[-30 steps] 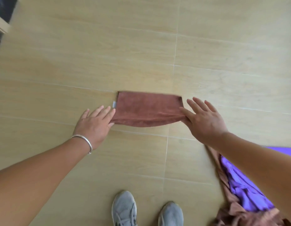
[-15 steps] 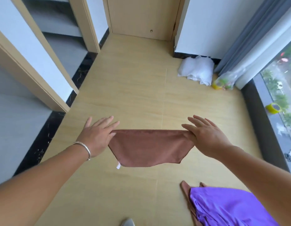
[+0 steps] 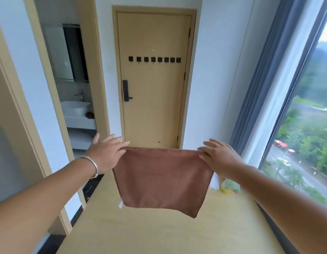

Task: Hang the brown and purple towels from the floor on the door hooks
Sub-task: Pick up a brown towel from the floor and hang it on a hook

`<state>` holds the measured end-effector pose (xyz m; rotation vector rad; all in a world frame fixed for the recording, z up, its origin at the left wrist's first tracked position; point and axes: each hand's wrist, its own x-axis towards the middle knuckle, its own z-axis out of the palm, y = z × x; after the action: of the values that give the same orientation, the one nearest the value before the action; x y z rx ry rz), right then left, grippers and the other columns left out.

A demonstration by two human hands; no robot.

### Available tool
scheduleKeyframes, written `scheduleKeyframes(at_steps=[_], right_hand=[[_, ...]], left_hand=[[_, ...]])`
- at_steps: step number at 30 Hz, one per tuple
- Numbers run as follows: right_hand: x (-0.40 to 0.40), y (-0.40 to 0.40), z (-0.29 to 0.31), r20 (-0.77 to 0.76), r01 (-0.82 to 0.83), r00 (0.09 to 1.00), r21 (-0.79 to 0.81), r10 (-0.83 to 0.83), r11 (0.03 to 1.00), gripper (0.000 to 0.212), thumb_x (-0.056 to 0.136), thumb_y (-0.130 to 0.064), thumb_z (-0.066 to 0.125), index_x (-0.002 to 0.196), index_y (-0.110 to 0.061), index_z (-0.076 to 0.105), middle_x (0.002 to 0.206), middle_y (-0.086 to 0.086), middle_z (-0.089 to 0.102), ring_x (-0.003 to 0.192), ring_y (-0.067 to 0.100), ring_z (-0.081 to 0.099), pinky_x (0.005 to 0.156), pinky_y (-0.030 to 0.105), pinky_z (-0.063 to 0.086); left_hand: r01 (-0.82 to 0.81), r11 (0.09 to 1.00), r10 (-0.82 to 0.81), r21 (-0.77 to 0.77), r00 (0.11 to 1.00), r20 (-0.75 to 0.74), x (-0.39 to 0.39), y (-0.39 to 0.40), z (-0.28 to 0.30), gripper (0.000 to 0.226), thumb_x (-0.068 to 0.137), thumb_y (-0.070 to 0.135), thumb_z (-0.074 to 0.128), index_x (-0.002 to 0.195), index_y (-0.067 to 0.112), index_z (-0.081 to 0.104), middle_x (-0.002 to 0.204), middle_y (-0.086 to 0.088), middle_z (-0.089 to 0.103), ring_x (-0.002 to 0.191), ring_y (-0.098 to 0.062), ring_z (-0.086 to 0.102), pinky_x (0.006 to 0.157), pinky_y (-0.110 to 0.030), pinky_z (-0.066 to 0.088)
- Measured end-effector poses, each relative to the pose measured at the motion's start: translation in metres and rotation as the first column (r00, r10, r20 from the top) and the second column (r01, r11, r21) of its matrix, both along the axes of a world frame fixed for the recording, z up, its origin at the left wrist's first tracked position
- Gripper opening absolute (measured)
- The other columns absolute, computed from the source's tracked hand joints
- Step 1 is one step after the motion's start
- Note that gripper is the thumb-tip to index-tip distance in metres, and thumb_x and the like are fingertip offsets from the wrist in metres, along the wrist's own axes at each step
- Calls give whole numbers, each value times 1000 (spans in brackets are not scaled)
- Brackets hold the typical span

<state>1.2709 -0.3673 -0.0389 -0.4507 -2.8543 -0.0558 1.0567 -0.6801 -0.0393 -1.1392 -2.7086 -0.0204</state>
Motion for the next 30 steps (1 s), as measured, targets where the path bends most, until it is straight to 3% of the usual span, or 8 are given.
scheduleKeyframes(at_steps=[5, 11, 21, 30], right_hand=[[-8, -6, 83, -93, 0, 996, 0, 0, 1000, 39, 101, -49, 29, 127, -40, 57, 142, -12, 47, 144, 15, 21, 116, 37, 18], [-18, -20, 143, -156, -5, 988, 67, 16, 998, 40, 101, -49, 30, 121, -36, 62, 134, -13, 53, 143, 15, 23, 114, 37, 20], [-68, -41, 149, -152, -11, 988, 144, 33, 989, 48, 101, -51, 24, 128, -34, 58, 145, -11, 43, 146, 11, 12, 120, 37, 6], [-189, -1, 142, -136, -77, 986, 135, 96, 988, 45, 101, -50, 25, 130, -35, 55, 148, -11, 39, 147, 13, 10, 120, 39, 6]], left_hand=[[-13, 998, 18, 69, 998, -67, 1, -10, 84, 45, 103, 41, 18, 145, 40, 31, 155, 16, 26, 147, -12, 7, 116, -55, -3], [-20, 995, 29, 100, 996, -90, 0, -28, 131, 44, 103, 41, 18, 144, 39, 34, 154, 18, 28, 147, -13, 6, 116, -56, -7], [-45, 993, 57, 110, 992, -109, -44, -53, 139, 44, 102, 42, 16, 142, 42, 35, 152, 18, 31, 147, -11, 6, 116, -55, -10], [-133, 987, 146, 95, 978, -148, -147, -21, 122, 45, 102, 42, 15, 143, 42, 33, 155, 16, 26, 147, -11, 3, 116, -55, -7]])
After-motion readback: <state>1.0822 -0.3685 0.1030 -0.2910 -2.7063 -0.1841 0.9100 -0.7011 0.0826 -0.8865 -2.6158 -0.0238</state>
